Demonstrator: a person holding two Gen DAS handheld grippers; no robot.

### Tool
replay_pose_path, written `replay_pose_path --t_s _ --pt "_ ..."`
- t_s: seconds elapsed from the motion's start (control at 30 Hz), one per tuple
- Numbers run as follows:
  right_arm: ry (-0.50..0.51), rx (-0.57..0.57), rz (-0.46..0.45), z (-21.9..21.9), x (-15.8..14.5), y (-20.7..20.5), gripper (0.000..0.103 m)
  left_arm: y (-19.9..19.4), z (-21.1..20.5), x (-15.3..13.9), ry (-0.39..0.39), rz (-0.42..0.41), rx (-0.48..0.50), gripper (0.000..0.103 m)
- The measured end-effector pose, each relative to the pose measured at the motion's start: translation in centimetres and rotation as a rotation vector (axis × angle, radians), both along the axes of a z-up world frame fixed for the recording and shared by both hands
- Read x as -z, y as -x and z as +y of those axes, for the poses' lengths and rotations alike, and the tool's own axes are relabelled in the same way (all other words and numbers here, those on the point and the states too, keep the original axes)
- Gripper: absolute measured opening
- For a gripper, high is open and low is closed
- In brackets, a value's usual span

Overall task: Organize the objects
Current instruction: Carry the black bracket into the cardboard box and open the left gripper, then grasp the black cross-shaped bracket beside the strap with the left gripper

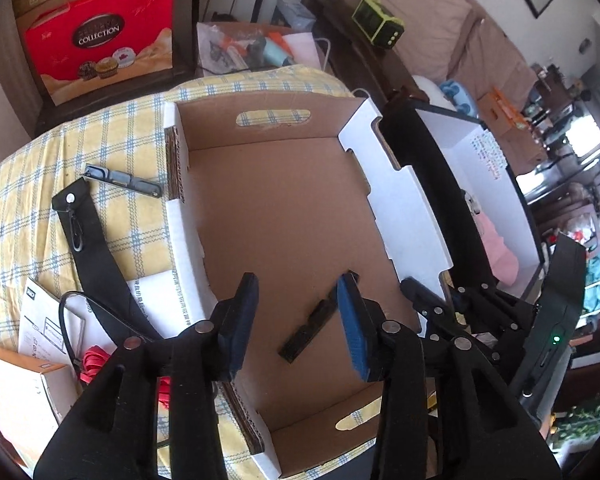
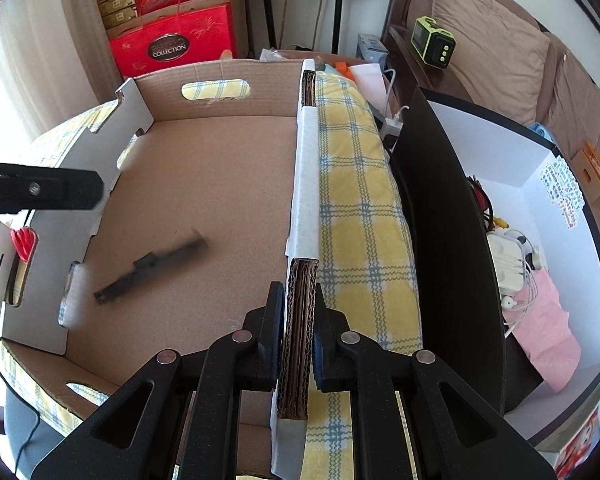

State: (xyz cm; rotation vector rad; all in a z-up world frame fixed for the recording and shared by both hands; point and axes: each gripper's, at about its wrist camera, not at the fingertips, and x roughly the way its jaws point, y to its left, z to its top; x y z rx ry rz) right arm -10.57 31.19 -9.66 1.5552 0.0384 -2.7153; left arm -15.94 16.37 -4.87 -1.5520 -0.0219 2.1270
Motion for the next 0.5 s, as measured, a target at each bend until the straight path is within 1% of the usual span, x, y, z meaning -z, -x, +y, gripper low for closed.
replay_pose_path --t_s 0.07,0.17,0.33,0.4,0.5 --pt "0.0 0.001 -0.001 0.0 0.0 0.0 0.011 0.1 -0.8 -1.1 -0.012 0.029 -0.004 0.05" --pt "0.004 0.001 -0.004 0.1 0.0 0.0 0.011 0.4 -2.4 -2.8 -0.004 0.078 -0.033 0.06" --pt "0.005 0.001 -0.005 0.1 -0.1 0.0 0.011 2.4 -6.1 -4.4 0.018 0.101 -0.118 0.069" --pt "0.007 0.001 -0.005 0.2 0.0 0.0 0.011 3.5 -7.8 -4.4 0.033 0.097 -0.157 0.072" --pt "0.013 0.002 -0.007 0.2 0.1 0.0 0.011 5.0 -10.0 -3.7 0.061 0.078 -0.207 0.073"
